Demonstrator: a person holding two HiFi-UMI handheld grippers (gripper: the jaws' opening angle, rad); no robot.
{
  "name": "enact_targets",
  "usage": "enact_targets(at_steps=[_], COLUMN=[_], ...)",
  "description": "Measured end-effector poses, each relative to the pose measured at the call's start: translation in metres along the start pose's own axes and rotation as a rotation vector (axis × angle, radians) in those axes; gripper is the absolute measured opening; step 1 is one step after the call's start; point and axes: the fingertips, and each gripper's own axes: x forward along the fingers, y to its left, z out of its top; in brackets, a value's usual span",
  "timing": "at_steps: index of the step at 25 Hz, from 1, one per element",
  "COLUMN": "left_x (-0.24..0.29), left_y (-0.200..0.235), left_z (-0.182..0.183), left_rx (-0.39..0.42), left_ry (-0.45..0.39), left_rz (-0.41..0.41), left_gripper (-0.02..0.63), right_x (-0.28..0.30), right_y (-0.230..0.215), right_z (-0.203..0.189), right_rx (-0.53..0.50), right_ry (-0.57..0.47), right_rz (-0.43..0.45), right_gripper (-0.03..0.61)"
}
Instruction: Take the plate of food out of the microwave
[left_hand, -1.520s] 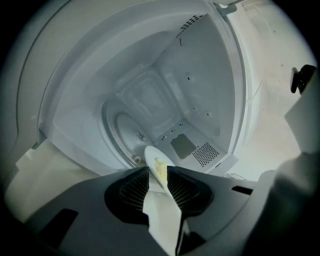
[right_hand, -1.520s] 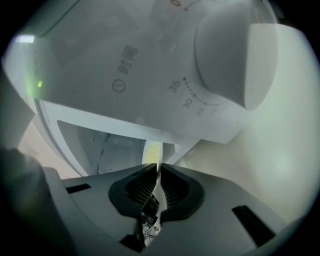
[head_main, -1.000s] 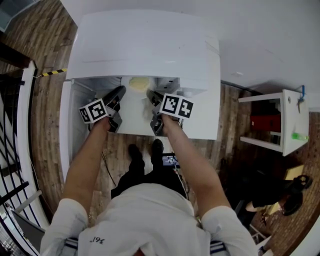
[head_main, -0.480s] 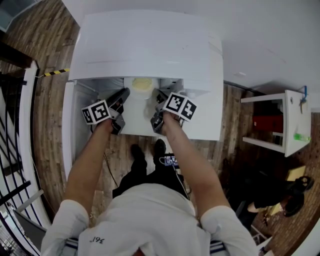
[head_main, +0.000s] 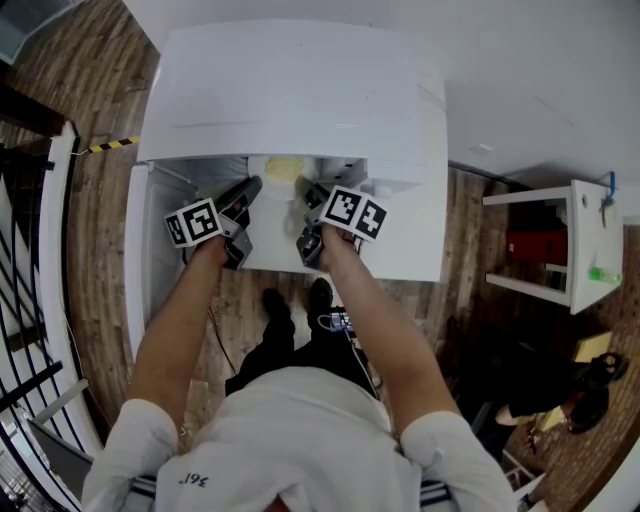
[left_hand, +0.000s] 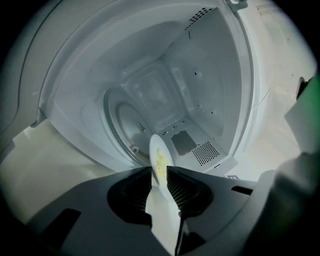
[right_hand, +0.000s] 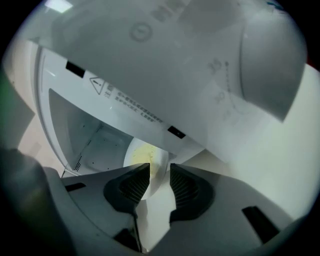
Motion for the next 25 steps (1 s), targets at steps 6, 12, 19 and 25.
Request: enact_targets(at_steps=[6,12,19,25], left_x=[0.002,-0.003,-0.003,-0.012], left_y=[0.003,0.008,0.001,-0.002], left_z=[-0.006,-0.003,-0.003,-0.011], left_rx=[0.058,0.094,0.106,0.119], left_ry=[0.038,0.006,0.014,0.025], left_rz=[0.037,0.041,0.039,0.064], left_gripper=[0.096,0.097,0.083,0.083], right_x=[0.001,-0.007,-0.012,-0.018], right_y=[-0.004,0.004,0.012,0.013], right_z=[-0.002,-0.002,-0.001,-0.006], right_rx=[0.092,0.106,0.029,0.015], right_ry=[-0.002,0.009,0.023,0.048], right_rz=[0.028,0.079,0.089,0.083], right_gripper=[0.061,0.044,0.043,0.043])
